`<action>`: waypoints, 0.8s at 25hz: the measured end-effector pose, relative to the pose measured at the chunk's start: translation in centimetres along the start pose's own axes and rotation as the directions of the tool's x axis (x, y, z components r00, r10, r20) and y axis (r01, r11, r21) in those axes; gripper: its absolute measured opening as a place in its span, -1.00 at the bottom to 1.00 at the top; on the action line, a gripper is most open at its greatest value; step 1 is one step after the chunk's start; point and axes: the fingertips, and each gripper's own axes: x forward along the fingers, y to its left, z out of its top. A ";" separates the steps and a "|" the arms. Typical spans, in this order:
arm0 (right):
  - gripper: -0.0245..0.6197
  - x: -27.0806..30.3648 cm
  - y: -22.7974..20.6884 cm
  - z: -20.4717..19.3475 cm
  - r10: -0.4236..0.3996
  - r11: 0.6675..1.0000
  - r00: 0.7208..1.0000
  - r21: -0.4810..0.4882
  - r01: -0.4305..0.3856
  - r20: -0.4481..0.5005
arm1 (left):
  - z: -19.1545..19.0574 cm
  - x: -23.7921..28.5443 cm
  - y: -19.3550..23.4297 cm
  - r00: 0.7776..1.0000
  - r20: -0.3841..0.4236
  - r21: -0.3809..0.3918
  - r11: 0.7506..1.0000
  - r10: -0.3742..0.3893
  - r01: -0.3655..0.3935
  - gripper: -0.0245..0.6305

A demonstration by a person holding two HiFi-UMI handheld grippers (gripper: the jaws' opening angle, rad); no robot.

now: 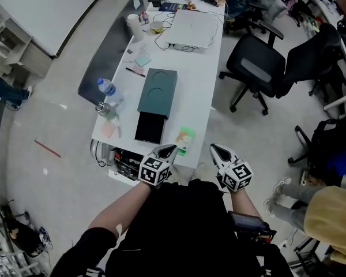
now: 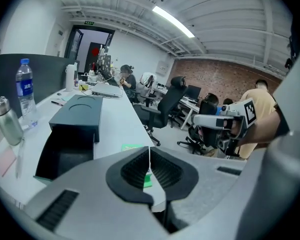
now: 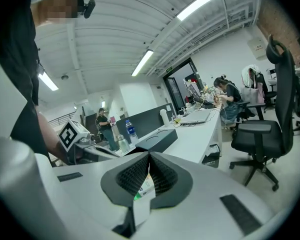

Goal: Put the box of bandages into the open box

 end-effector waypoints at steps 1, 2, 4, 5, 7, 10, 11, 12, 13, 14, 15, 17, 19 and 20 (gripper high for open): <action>-0.84 0.0 -0.2 0.1 0.010 1.000 1.000 -0.001 -0.010 -0.002 | -0.1 0.4 0.0 1.000 -0.010 -0.005 1.000 0.010 -0.010 -0.90; -0.84 0.0 -0.5 0.2 0.021 1.000 1.000 -0.002 -0.021 -0.005 | -0.1 0.8 0.0 1.000 -0.020 -0.008 1.000 0.020 -0.020 -0.89; -0.84 -0.2 -1.2 0.4 0.041 0.999 0.999 -0.004 -0.041 -0.011 | -0.3 1.7 0.0 0.998 -0.042 -0.016 0.999 0.041 -0.042 -0.85; -0.84 -0.4 -1.4 0.4 0.049 0.999 0.999 -0.004 -0.049 -0.014 | -0.4 2.1 0.0 0.997 -0.055 -0.022 0.998 0.053 -0.054 -0.81; -0.84 -0.7 -2.0 0.3 0.063 0.998 0.998 0.002 -0.063 -0.016 | -0.8 2.8 0.1 0.993 -0.082 -0.036 0.996 0.082 -0.085 -0.76; -0.84 -1.2 -2.8 0.0 0.080 0.997 0.997 0.016 -0.079 -0.014 | -1.5 3.6 0.4 0.984 -0.122 -0.042 0.990 0.126 -0.132 -0.62; -0.84 -1.4 -3.1 -0.2 0.083 0.996 0.996 0.020 -0.083 -0.016 | -1.7 4.0 0.6 0.981 -0.137 -0.040 0.989 0.137 -0.144 -0.58; -0.84 -1.6 -3.5 -0.4 0.087 0.996 0.996 0.024 -0.086 -0.019 | -1.9 4.4 0.7 0.977 -0.154 -0.039 0.987 0.146 -0.153 -0.54; -0.84 -1.7 -3.7 -0.5 0.090 0.996 0.996 0.028 -0.090 -0.022 | -2.2 4.8 0.8 0.973 -0.173 -0.038 0.986 0.152 -0.161 -0.50; -0.84 -1.9 -3.9 -0.6 0.095 0.995 0.995 0.032 -0.094 -0.023 | -2.4 5.2 0.9 0.969 -0.192 -0.037 0.985 0.159 -0.169 -0.42; -0.84 -2.0 -4.0 -0.7 0.100 0.994 0.995 0.035 -0.099 -0.024 | -2.5 5.5 1.1 0.964 -0.210 -0.035 0.984 0.166 -0.177 -0.35; -0.84 -2.1 -4.4 -0.7 0.108 0.994 0.994 0.038 -0.107 -0.026 | -2.8 6.3 1.5 0.953 -0.244 -0.037 0.981 0.178 -0.193 -0.21; -0.84 -2.2 -4.7 -0.7 0.113 0.993 0.993 0.042 -0.111 -0.027 | -3.2 7.0 2.1 0.942 -0.278 -0.051 0.977 0.186 -0.208 -0.04; -0.84 -2.3 -4.8 -0.8 0.112 0.993 0.993 0.045 -0.111 -0.027 | -3.5 7.4 2.3 0.937 -0.295 -0.060 0.975 0.187 -0.214 0.03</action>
